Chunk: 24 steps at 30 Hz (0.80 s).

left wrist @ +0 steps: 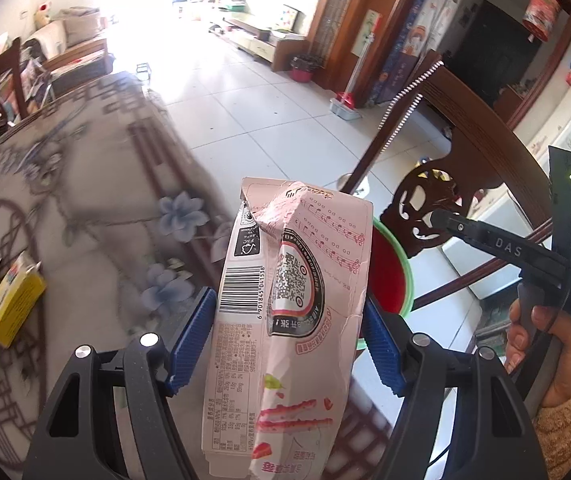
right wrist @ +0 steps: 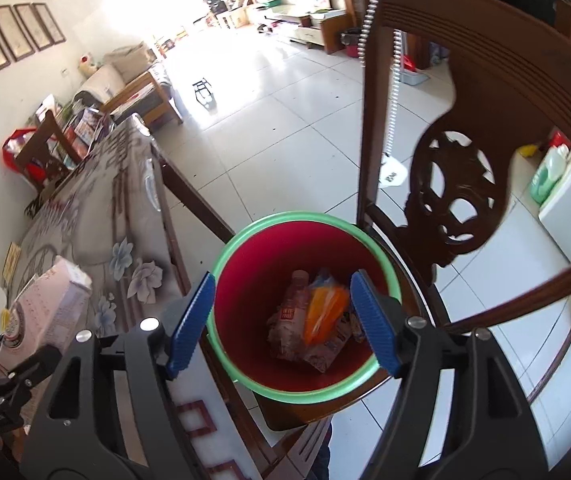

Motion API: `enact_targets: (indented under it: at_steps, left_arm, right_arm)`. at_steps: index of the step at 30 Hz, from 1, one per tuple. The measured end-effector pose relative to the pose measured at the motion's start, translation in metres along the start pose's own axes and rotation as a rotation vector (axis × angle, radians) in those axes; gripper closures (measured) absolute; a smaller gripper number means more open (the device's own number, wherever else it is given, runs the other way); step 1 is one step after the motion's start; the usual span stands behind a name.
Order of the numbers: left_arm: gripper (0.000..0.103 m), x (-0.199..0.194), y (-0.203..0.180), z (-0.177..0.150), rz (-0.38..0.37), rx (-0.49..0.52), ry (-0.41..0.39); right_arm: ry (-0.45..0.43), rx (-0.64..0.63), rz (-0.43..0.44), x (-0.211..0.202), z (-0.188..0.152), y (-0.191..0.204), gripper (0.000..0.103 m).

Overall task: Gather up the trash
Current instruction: 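Open the left tool over the red bin to drop the pink bag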

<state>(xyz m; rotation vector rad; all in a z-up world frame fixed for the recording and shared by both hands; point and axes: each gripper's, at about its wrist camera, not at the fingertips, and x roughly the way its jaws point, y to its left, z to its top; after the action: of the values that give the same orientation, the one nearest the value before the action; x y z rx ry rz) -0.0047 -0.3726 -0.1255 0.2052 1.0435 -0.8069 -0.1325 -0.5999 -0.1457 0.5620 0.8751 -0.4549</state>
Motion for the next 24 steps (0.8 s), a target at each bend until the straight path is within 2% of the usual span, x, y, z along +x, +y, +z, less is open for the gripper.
enact_targets:
  at_steps: [3,12,16,20,22,24]
  left_arm:
    - [0.035,0.012,-0.017,0.011,-0.030,0.033,0.001]
    - [0.035,0.031,-0.075,0.053,-0.135,0.125,-0.060]
    - [0.031,0.037,-0.093,0.064,-0.177,0.151,-0.050]
    - [0.029,0.030,-0.090,0.058,-0.179,0.127,-0.054]
    - [0.022,0.022,-0.081,0.051,-0.178,0.108,-0.062]
    - [0.020,0.015,-0.072,0.046,-0.168,0.087,-0.070]
  right_arm:
    - [0.018,0.014,-0.019,-0.003,-0.004,-0.012,0.027]
    - [0.070,0.033,-0.061,-0.013,-0.032,-0.034,0.027]
    - [0.057,0.035,-0.071,-0.024,-0.038,-0.038,0.027]
    - [0.047,0.028,-0.076,-0.031,-0.042,-0.034,0.027]
    - [0.046,0.023,-0.071,-0.032,-0.044,-0.029,0.027]
    - [0.051,0.011,-0.063,-0.029,-0.046,-0.020,0.027]
